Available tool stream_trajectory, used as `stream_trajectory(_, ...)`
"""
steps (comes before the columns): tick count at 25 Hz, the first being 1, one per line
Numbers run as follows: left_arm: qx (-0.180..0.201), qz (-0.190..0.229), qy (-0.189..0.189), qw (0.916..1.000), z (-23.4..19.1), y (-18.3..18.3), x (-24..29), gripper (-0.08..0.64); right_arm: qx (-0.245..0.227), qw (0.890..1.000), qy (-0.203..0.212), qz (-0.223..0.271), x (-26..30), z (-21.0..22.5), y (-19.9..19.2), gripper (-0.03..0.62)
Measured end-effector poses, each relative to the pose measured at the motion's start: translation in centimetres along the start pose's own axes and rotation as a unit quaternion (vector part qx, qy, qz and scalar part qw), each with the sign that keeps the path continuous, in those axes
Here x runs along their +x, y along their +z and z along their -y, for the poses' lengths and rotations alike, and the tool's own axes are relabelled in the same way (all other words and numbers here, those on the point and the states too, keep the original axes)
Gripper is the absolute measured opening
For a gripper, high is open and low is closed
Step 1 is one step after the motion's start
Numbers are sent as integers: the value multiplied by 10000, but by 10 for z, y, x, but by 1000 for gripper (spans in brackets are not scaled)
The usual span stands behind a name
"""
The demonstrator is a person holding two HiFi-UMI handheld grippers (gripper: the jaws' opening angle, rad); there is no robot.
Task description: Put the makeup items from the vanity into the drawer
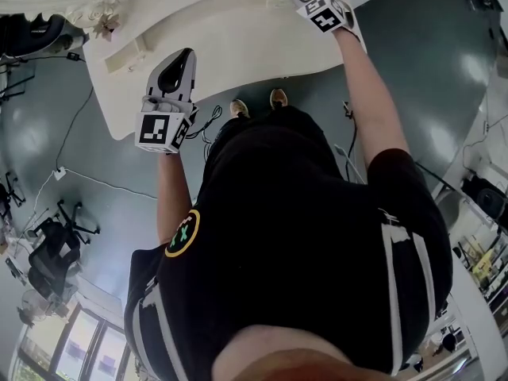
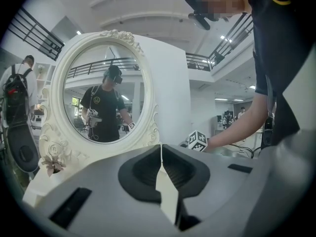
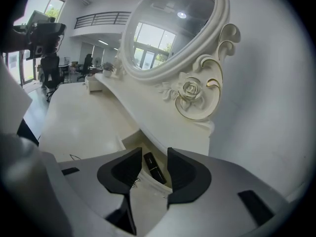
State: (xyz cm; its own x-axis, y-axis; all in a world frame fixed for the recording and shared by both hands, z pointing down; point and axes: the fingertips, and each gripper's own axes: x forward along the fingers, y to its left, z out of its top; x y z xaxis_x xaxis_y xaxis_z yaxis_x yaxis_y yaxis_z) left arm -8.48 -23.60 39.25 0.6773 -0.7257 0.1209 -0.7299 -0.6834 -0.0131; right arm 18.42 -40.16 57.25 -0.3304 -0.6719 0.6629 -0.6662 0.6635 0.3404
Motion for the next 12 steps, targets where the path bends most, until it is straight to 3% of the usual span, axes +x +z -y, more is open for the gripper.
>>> stream_trajectory(6,4,5,35,10000,1,0,4,28,218,9984,-18,512,-18,-6,25,182)
stream_trajectory(12,38,42,24,10000,1,1,10,28,585,9821,262,1774,-62,-55,98,23)
